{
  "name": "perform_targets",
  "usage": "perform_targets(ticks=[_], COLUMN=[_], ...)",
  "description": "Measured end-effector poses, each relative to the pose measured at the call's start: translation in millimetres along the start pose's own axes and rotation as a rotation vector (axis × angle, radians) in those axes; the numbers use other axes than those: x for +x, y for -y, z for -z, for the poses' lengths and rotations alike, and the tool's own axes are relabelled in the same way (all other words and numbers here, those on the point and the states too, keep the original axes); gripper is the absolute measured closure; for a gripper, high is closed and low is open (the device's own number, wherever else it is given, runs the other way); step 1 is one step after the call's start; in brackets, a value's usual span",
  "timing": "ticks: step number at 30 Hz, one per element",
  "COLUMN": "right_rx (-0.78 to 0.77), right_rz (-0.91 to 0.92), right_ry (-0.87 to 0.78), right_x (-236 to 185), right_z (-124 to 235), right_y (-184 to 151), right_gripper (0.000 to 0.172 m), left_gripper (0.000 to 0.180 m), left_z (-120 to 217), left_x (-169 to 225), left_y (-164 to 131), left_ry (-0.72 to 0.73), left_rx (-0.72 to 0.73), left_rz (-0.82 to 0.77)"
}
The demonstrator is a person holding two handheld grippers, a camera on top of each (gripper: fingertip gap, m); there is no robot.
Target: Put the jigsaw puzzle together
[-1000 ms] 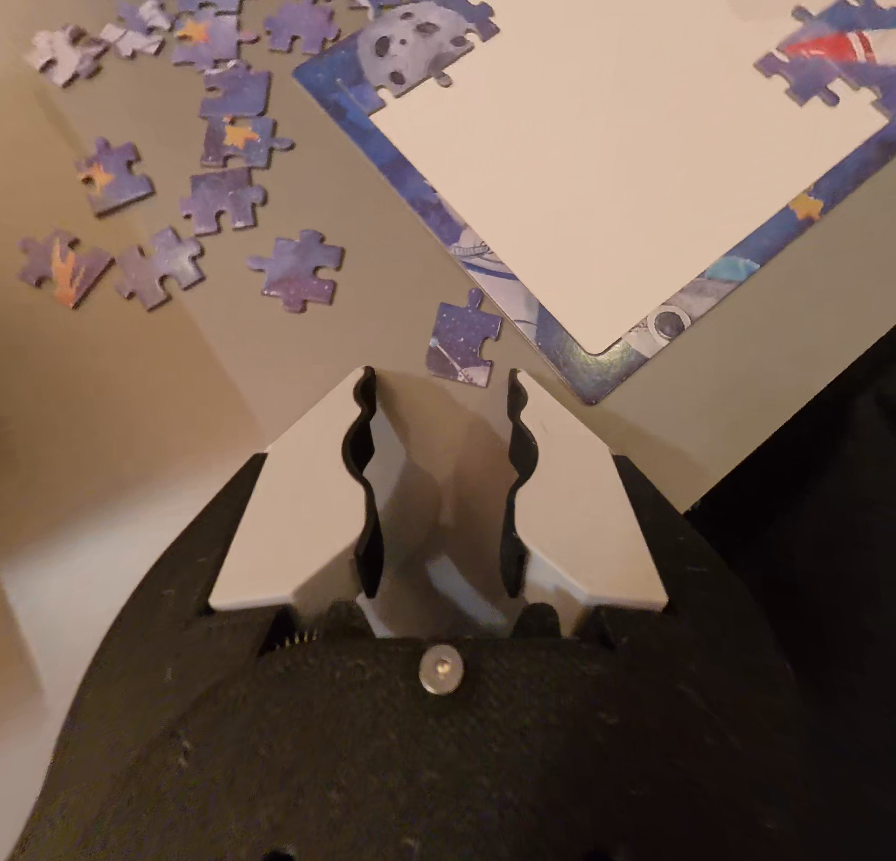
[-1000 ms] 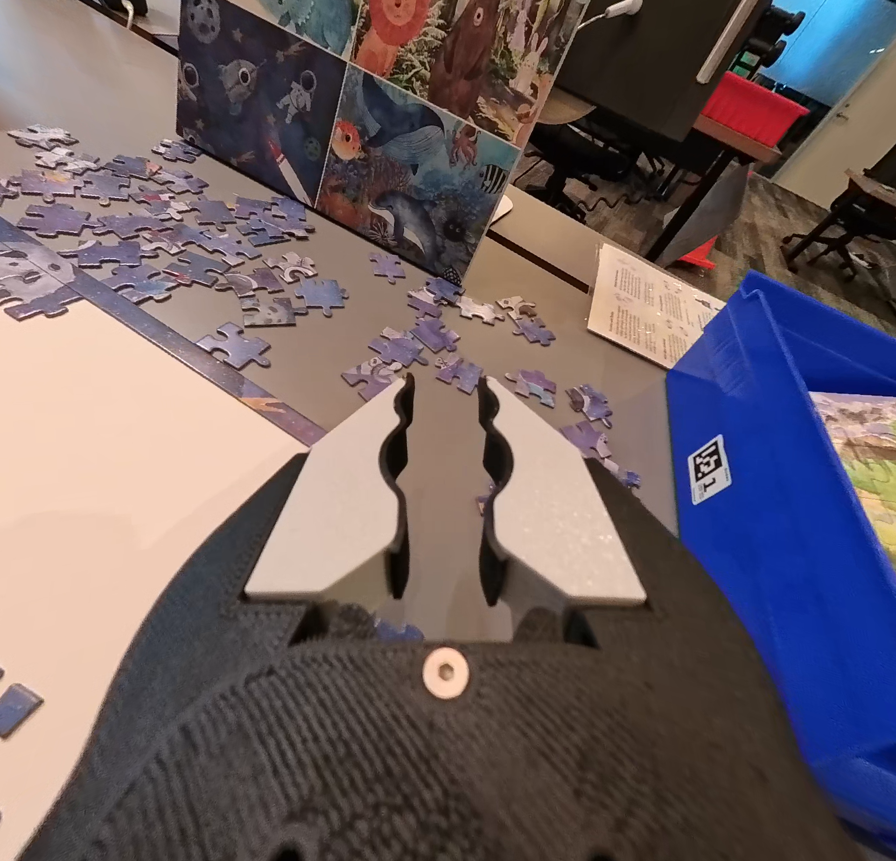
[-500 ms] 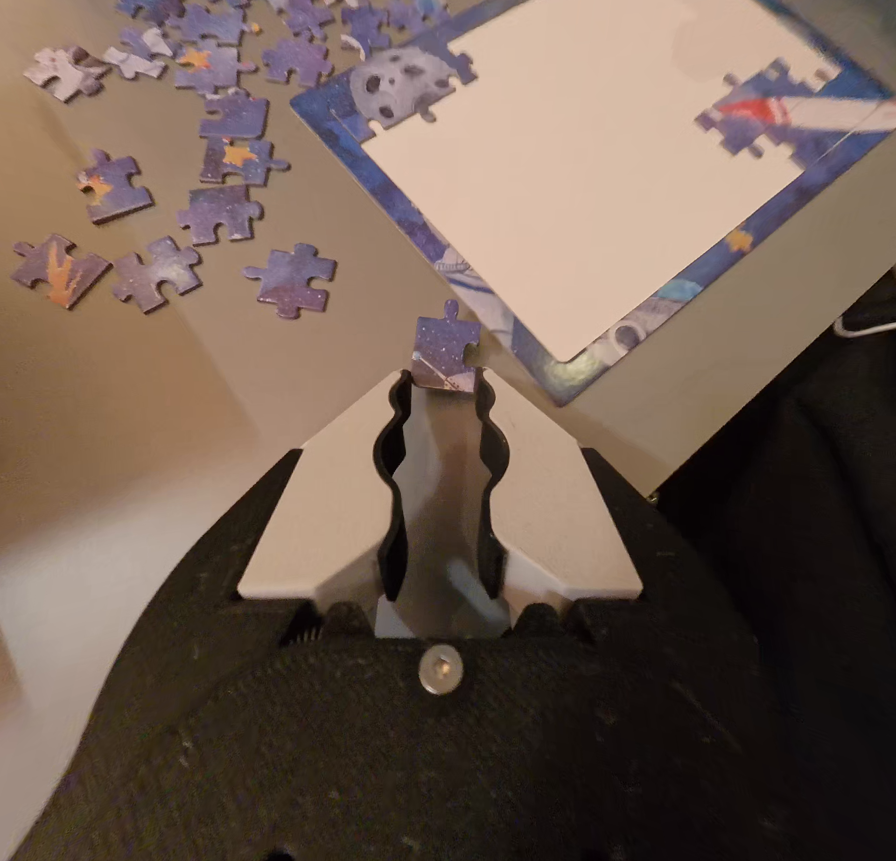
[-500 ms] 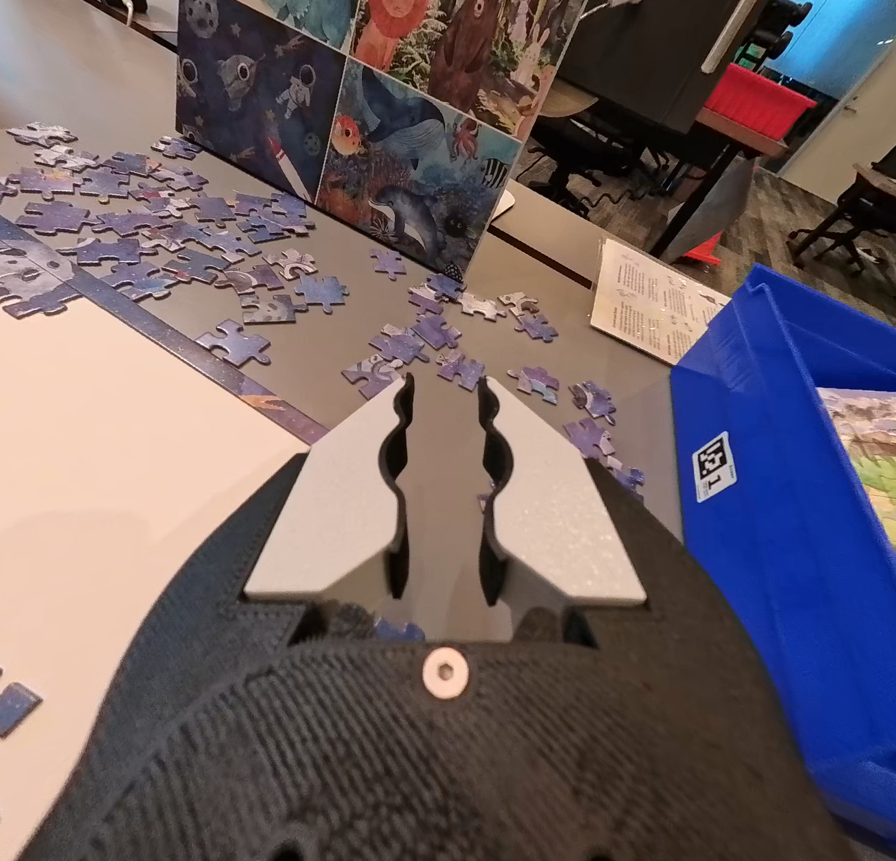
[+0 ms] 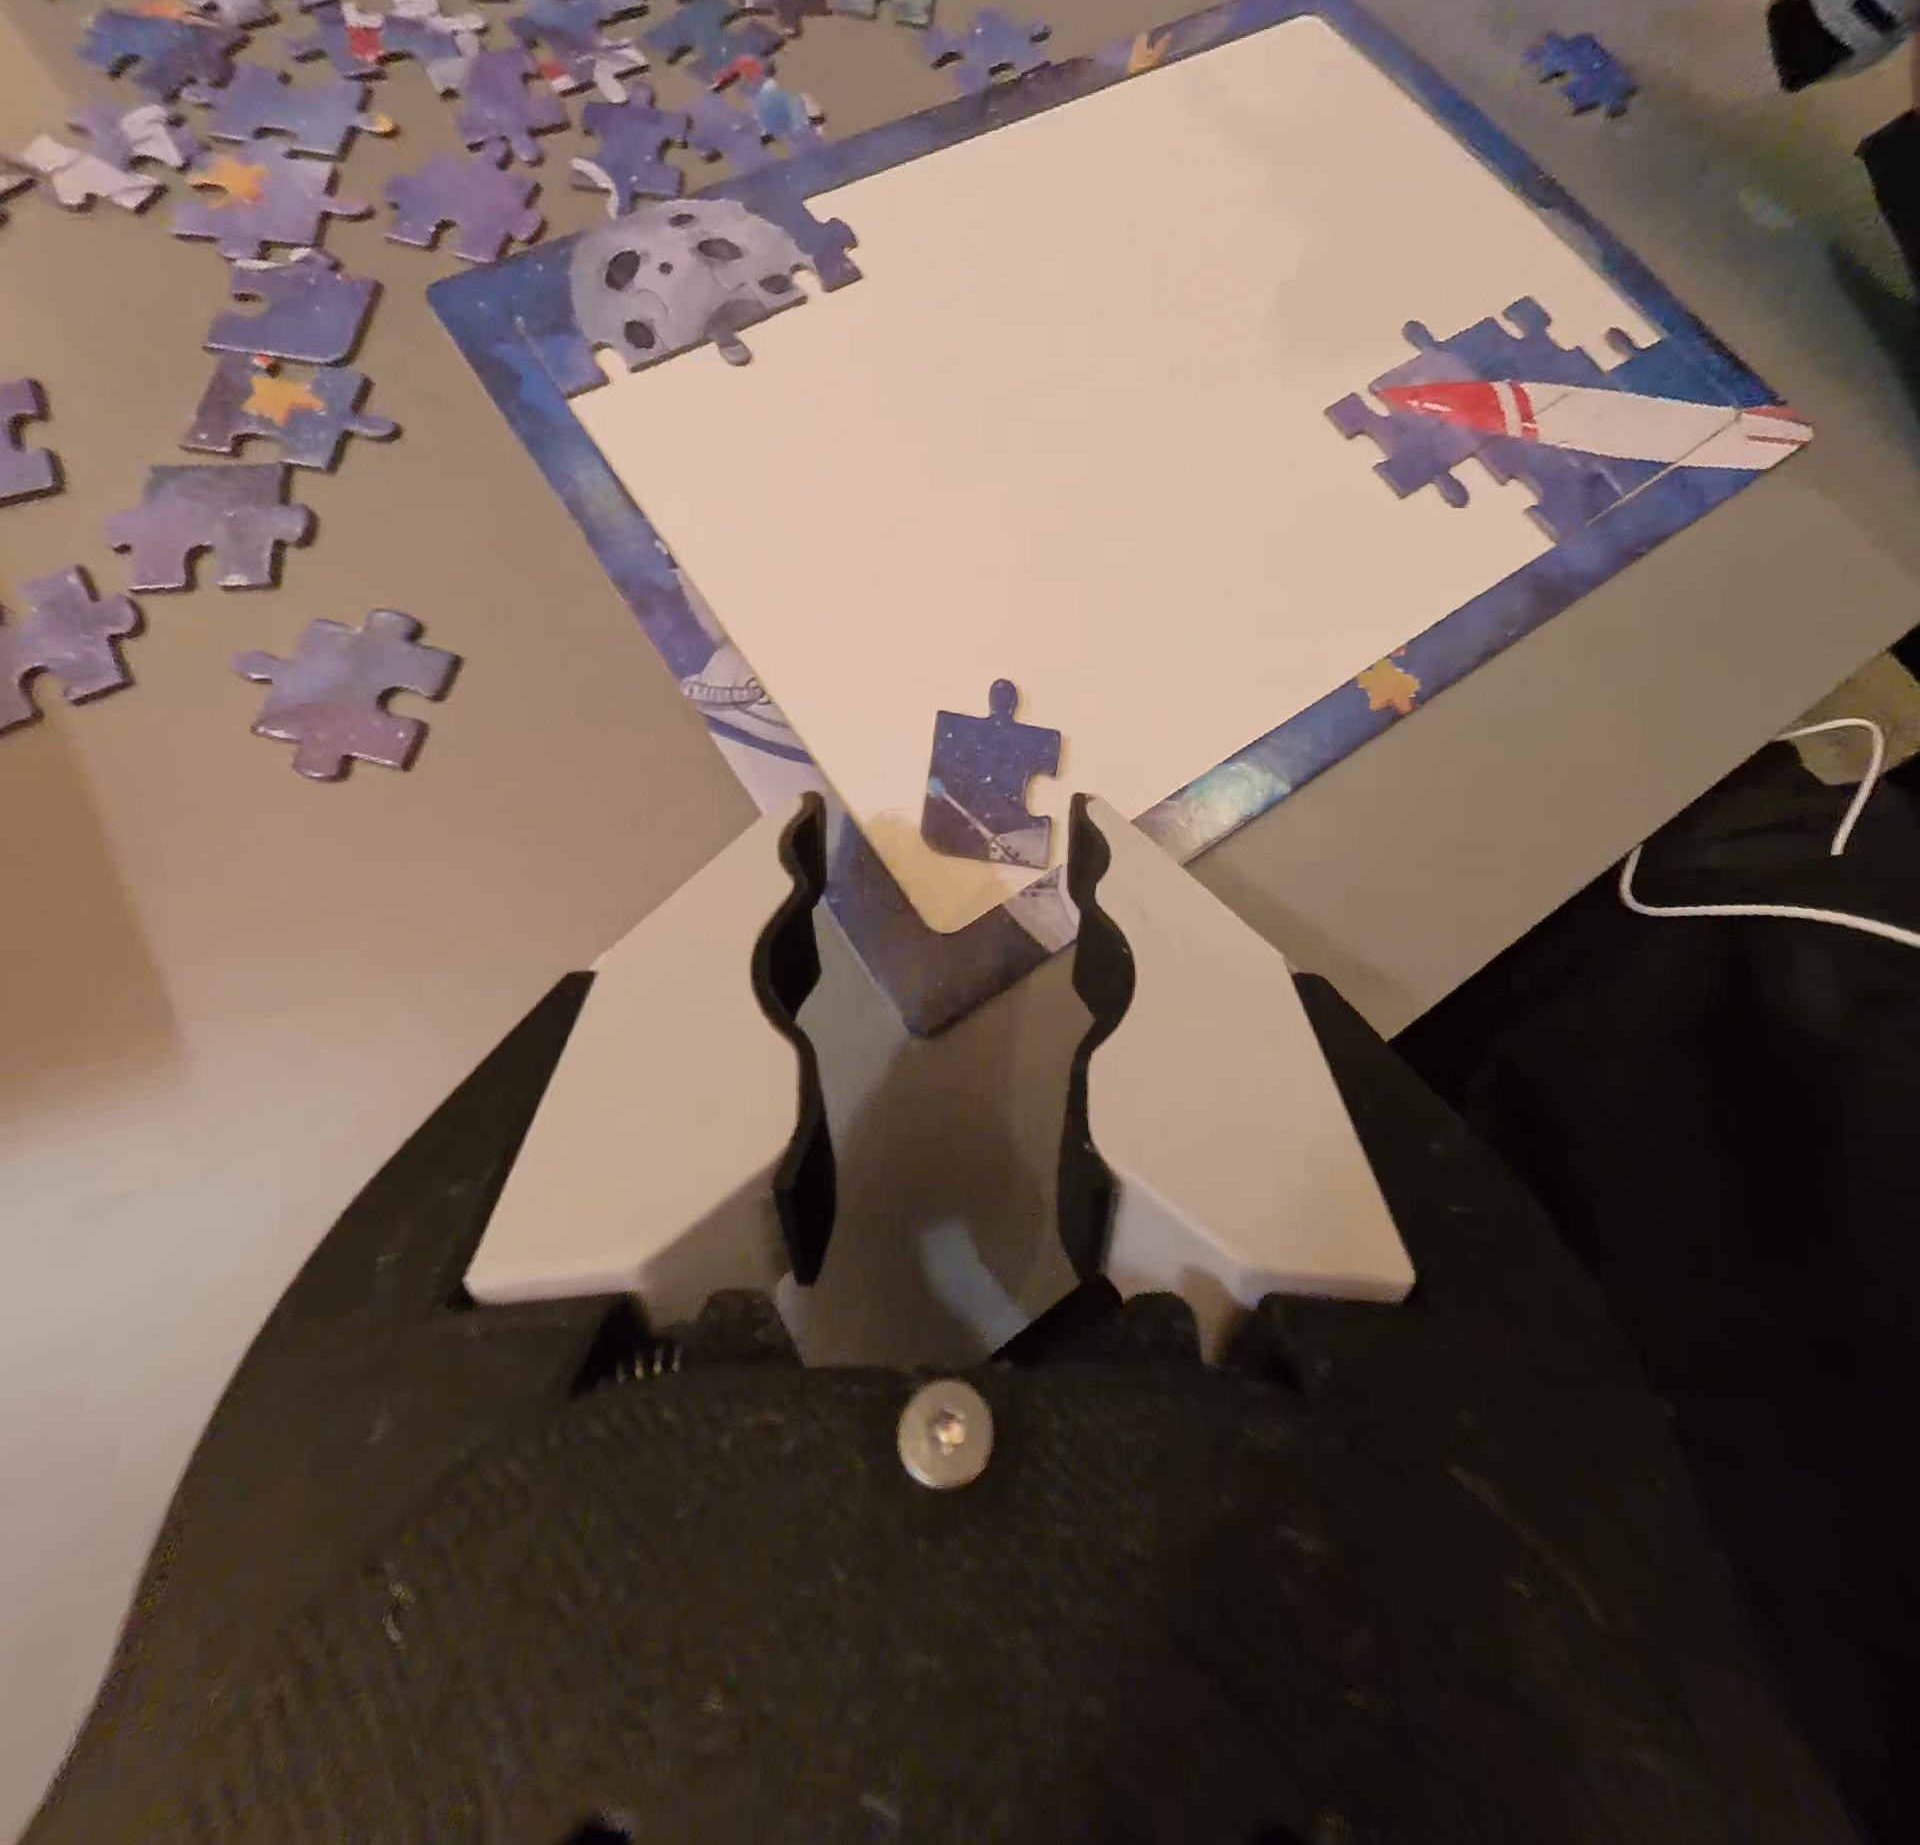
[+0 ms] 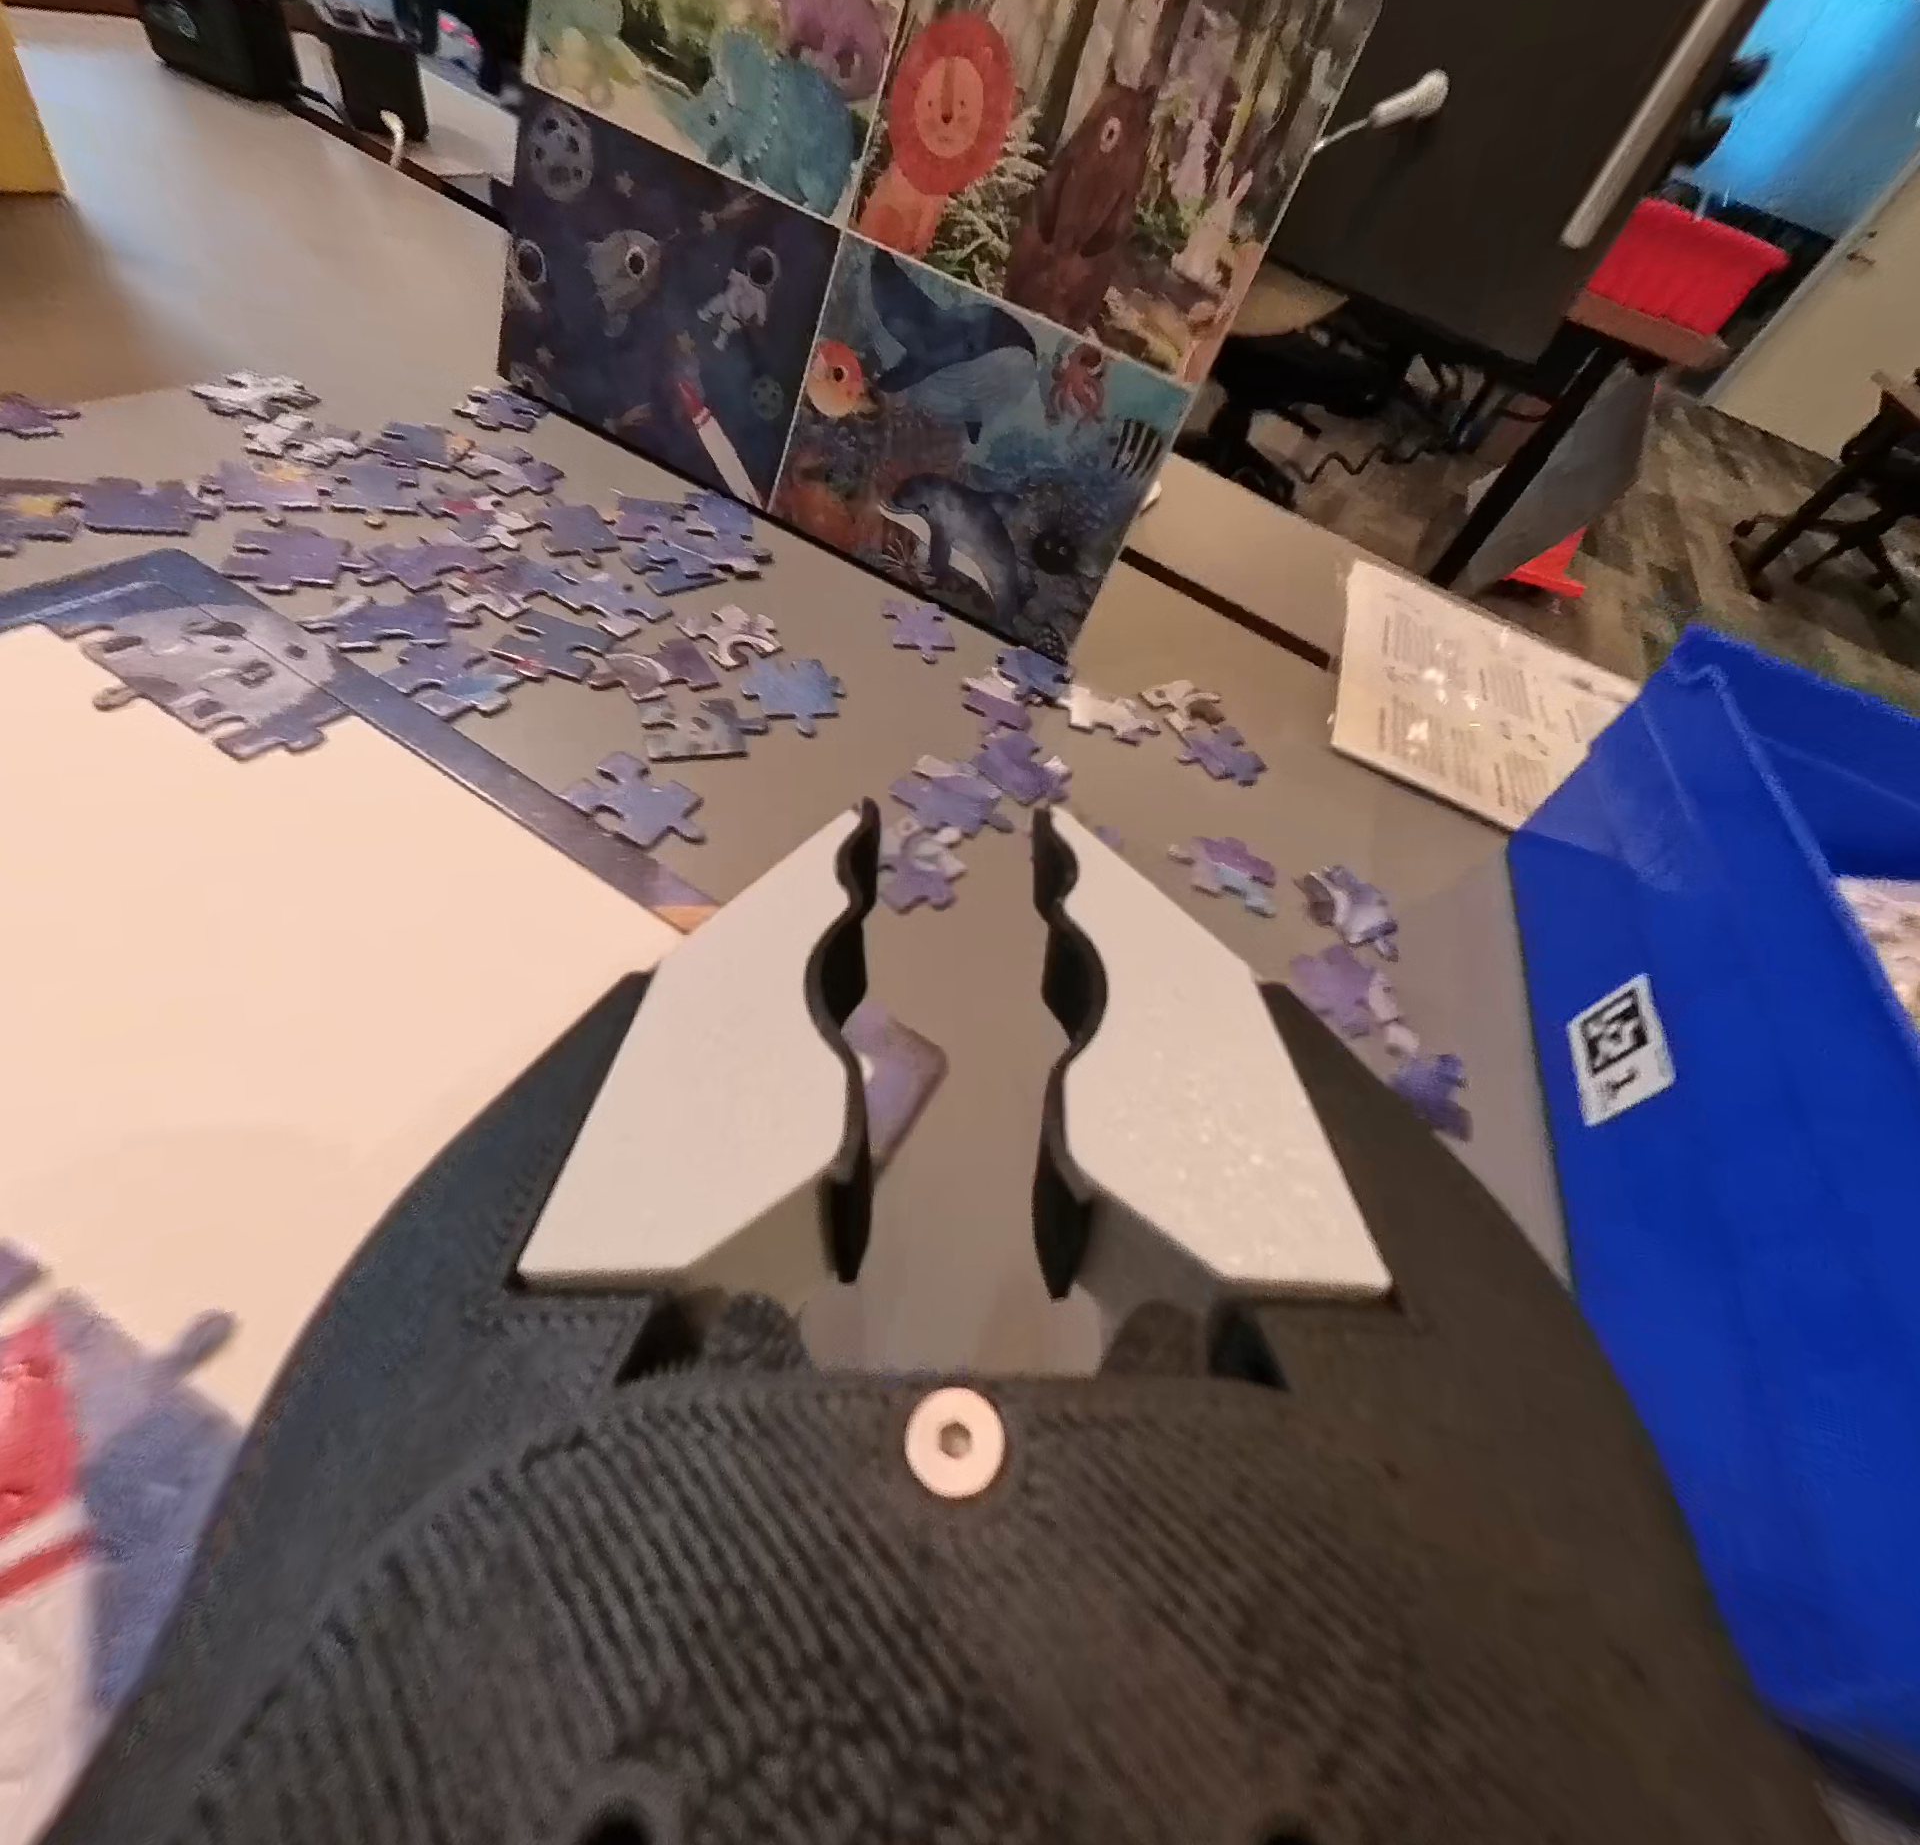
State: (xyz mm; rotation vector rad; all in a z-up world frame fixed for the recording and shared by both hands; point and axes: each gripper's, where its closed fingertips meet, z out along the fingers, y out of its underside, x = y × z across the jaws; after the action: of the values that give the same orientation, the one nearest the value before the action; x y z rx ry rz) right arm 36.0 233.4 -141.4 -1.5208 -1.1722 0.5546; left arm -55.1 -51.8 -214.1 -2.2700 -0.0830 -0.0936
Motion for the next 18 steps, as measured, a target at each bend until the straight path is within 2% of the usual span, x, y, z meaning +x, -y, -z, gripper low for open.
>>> perform_targets(ticks=[2, 4, 7, 10, 13, 18], right_rx=[-0.079, -0.135, -0.238, -0.299, -0.353, -0.378], right_rz=[-0.057, -0.087, -0.007, 0.039, 0.012, -0.016], right_ry=[0.076, 0.264, 0.498, 0.672, 0.797, 0.864], right_x=[-35.4, -96.5, -180.4, -240.9, -277.9, -301.4], right_z=[-0.2, 3.2, 19.0, 36.5, 44.0, 43.3], right_y=[0.6, 5.5, 3.2, -3.9, -15.9, -18.0], right_gripper=[0.141, 0.136, 0.132, 0.134, 0.132, 0.124], left_gripper=[0.132, 0.134, 0.137, 0.138, 0.138, 0.148], left_z=[5.2, 9.8, 12.1, 12.6, 13.2, 12.7], left_x=[-4.8, -9.3, -9.4, -8.3, -5.4, -6.0], left_y=[-0.4, -1.9, -10.1, -20.7, -26.1, -27.9], left_ry=[0.013, 0.014, -0.027, -0.050, -0.067, -0.057], left_rx=[0.008, 0.013, -0.004, -0.036, -0.046, -0.015], left_rz=[0.002, 0.008, 0.025, 0.011, -0.010, -0.015])
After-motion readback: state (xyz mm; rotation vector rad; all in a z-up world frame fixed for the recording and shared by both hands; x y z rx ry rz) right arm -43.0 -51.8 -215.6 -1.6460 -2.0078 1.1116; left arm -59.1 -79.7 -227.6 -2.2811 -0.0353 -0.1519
